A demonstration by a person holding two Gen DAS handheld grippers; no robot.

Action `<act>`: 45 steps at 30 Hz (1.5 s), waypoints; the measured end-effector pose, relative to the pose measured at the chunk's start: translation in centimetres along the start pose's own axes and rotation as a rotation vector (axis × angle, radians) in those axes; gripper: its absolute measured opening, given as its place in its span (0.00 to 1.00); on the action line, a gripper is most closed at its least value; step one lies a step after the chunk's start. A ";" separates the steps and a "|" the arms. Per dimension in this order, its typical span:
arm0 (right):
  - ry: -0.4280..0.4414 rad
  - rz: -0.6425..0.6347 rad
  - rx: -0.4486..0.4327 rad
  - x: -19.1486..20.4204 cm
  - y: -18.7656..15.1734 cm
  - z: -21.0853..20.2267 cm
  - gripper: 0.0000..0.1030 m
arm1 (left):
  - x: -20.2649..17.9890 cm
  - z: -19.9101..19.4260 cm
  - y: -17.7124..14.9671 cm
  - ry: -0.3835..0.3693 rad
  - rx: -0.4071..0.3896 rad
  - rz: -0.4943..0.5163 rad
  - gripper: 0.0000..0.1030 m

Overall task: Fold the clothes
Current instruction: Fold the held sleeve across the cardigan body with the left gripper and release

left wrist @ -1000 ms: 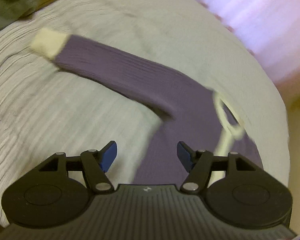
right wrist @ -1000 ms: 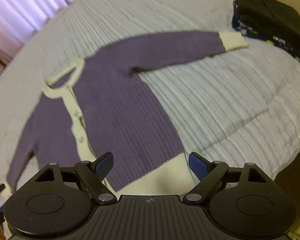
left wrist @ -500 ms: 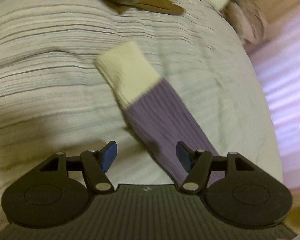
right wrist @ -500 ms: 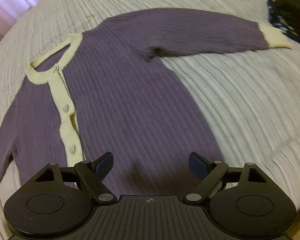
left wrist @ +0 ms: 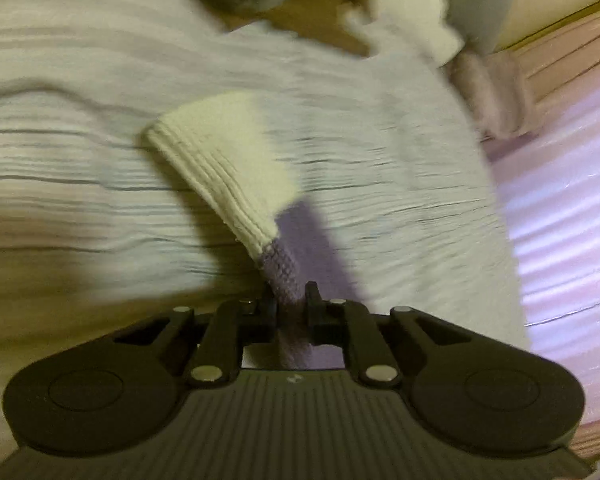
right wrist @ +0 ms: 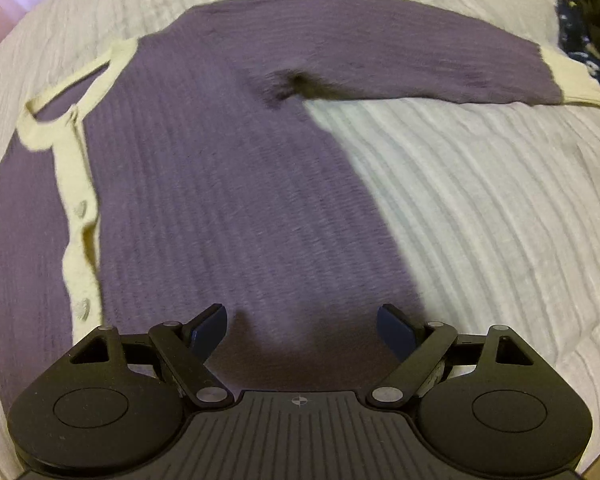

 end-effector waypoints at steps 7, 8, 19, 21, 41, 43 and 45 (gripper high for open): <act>0.015 0.096 -0.020 -4.4 2.6 -0.3 0.83 | -19.5 -2.6 -11.3 -0.379 0.201 0.444 0.07; 0.022 0.105 -0.026 -4.7 3.1 -0.4 0.83 | -22.1 -3.6 -14.7 -0.464 0.264 0.498 0.07; 0.155 0.171 -0.107 -3.9 6.9 -0.8 0.83 | -18.7 -4.6 -40.6 -0.429 0.895 0.732 0.35; 0.230 0.171 -0.116 -2.6 7.3 -0.8 0.83 | -16.3 -4.6 -39.7 -0.361 0.889 0.706 0.35; 0.608 0.368 -0.095 5.7 14.0 3.8 0.57 | -12.5 0.9 -29.5 -0.091 0.567 1.189 0.42; 0.619 0.386 -0.086 6.0 14.3 4.4 0.57 | -12.6 1.7 -30.0 -0.097 0.566 1.256 0.41; 0.627 0.400 -0.081 6.4 14.7 4.8 0.57 | -12.8 2.8 -30.6 -0.104 0.563 1.321 0.41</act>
Point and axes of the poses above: each gripper's, at about its wrist camera, not at the fingertips, and z roughly the way its jaws point, x to its left, y to its top, the point moved 10 cm from there along z, roughly the way its jaws point, and after that the axes turned 15 degrees about -y, right-handed, at the moved point
